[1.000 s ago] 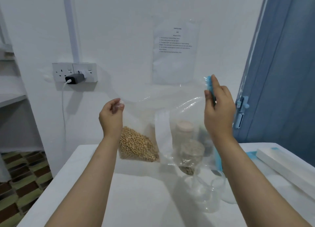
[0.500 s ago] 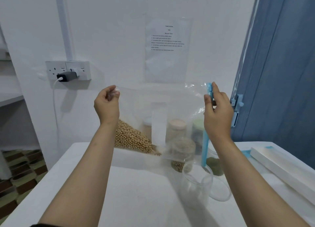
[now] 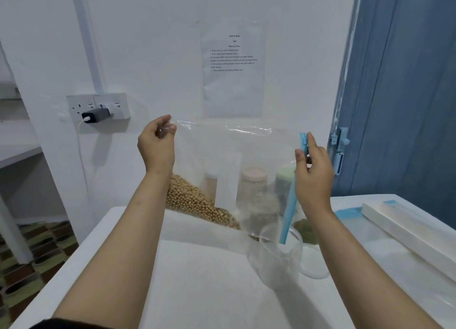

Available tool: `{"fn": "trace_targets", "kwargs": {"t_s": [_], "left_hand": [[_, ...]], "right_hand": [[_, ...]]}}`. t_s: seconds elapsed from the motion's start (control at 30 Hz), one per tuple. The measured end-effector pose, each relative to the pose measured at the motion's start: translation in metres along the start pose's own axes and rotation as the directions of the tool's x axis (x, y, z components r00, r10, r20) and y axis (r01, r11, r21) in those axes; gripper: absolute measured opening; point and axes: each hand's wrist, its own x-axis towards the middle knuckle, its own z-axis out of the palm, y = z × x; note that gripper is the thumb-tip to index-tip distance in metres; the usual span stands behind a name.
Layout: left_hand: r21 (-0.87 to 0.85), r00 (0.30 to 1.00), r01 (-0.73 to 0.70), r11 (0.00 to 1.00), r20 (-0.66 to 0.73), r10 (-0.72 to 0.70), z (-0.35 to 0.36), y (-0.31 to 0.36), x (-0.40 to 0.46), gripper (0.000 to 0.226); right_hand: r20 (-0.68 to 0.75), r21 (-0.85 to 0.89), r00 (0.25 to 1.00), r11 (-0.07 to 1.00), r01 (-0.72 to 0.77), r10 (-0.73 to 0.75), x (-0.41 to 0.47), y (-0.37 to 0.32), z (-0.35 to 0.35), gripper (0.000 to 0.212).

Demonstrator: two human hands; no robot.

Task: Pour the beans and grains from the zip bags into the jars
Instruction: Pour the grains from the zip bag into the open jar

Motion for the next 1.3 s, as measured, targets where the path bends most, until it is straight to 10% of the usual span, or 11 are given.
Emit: {"fn": "trace_targets", "kwargs": {"t_s": [1.3], "left_hand": [[0.095,0.981,-0.145,0.985,0.144,0.131,0.021,0.038,-0.001,0.027]], "right_hand": [[0.088,-0.035,0.996,0.999,-0.026,0.029,-0.003,0.027,-0.017,0.051]]}}
